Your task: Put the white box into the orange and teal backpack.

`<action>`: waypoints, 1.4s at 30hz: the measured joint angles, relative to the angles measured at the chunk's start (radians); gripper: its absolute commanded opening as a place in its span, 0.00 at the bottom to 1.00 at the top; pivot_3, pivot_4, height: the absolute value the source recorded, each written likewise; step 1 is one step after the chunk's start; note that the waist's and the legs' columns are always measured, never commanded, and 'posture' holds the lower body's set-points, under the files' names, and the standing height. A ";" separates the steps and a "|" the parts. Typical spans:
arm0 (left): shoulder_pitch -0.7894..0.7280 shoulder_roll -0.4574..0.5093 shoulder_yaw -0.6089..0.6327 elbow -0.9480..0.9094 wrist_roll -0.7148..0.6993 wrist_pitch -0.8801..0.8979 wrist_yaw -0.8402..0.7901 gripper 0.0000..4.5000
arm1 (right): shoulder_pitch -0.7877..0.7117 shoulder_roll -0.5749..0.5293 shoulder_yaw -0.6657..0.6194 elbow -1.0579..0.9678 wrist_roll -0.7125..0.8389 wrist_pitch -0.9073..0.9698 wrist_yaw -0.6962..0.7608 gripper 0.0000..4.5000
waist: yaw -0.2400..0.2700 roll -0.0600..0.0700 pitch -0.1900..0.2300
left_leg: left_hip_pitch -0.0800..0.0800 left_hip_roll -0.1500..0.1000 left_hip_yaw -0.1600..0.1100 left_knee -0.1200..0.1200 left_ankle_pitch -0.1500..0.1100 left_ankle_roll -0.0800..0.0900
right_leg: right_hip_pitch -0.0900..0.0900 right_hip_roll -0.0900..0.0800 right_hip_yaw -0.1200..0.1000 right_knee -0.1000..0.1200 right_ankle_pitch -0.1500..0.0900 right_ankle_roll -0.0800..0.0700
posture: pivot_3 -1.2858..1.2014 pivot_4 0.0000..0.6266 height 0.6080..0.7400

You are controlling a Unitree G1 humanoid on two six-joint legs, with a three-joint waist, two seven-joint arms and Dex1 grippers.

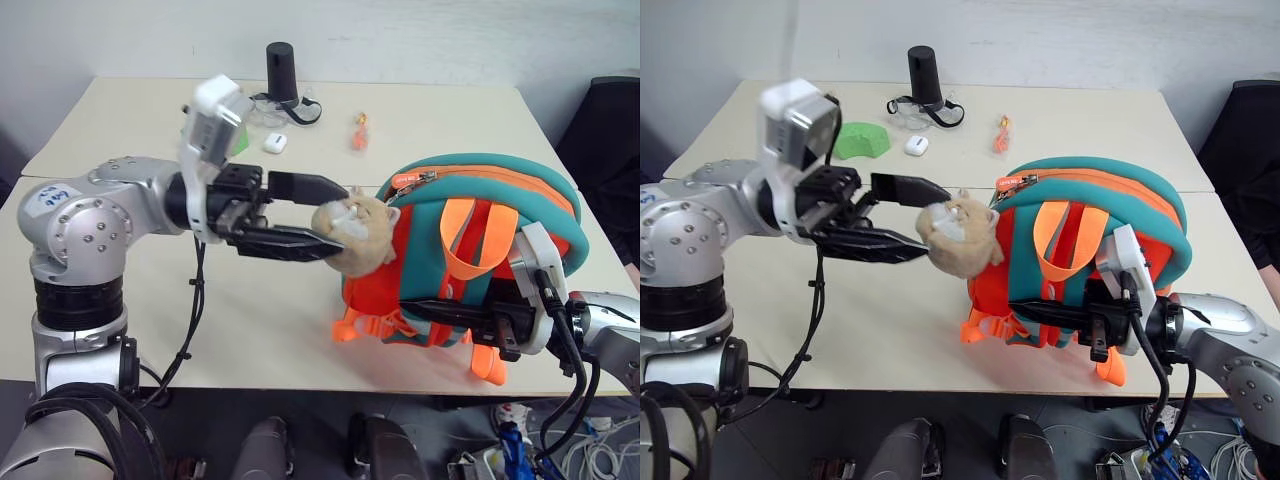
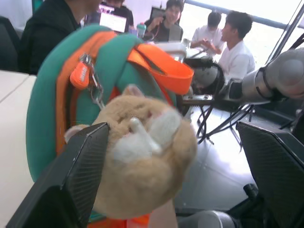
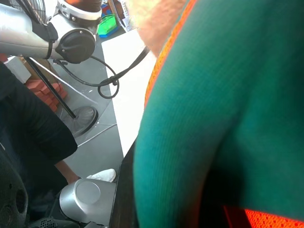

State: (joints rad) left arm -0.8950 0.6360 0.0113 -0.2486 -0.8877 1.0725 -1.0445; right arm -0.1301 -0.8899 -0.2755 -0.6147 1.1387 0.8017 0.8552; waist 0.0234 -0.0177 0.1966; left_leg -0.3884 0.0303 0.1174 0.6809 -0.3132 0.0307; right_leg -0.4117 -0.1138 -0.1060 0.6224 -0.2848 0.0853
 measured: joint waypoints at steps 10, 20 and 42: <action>0.012 -0.049 -0.115 0.030 0.171 -0.162 0.043 1.00 | 0.002 0.000 -0.004 -0.009 0.033 0.006 -0.018 0.00 | 0.000 0.000 0.000 | 0.000 0.000 0.000 0.000 0.000 0.000 | -0.001 0.000 0.001 0.000 0.000 0.000 | 0.52 0.24 1.00; -0.006 -0.096 -0.105 0.093 0.172 -0.163 0.051 0.53 | 0.040 -0.004 -0.018 -0.021 0.048 0.005 -0.015 0.00 | 0.000 0.000 0.000 | 0.000 0.001 0.000 0.000 0.000 0.000 | 0.000 0.000 0.000 0.000 0.000 0.000 | 0.52 0.24 1.00; 0.011 0.198 -0.158 0.220 0.309 -0.367 -0.312 0.18 | 0.167 0.011 -0.124 -0.067 0.101 -0.019 0.000 0.00 | -0.003 0.000 0.000 | 0.000 0.001 0.001 -0.001 -0.001 0.000 | -0.001 0.000 0.001 0.000 0.000 0.000 | 0.52 0.24 1.00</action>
State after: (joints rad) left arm -0.8842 0.8337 -0.1468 -0.0288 -0.5782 0.7055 -1.3568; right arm 0.0366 -0.8792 -0.3995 -0.6819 1.2398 0.7827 0.8551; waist 0.0200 -0.0177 0.1966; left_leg -0.3889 0.0312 0.1186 0.6803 -0.3139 0.0309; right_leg -0.4131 -0.1134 -0.1053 0.6220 -0.2850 0.0849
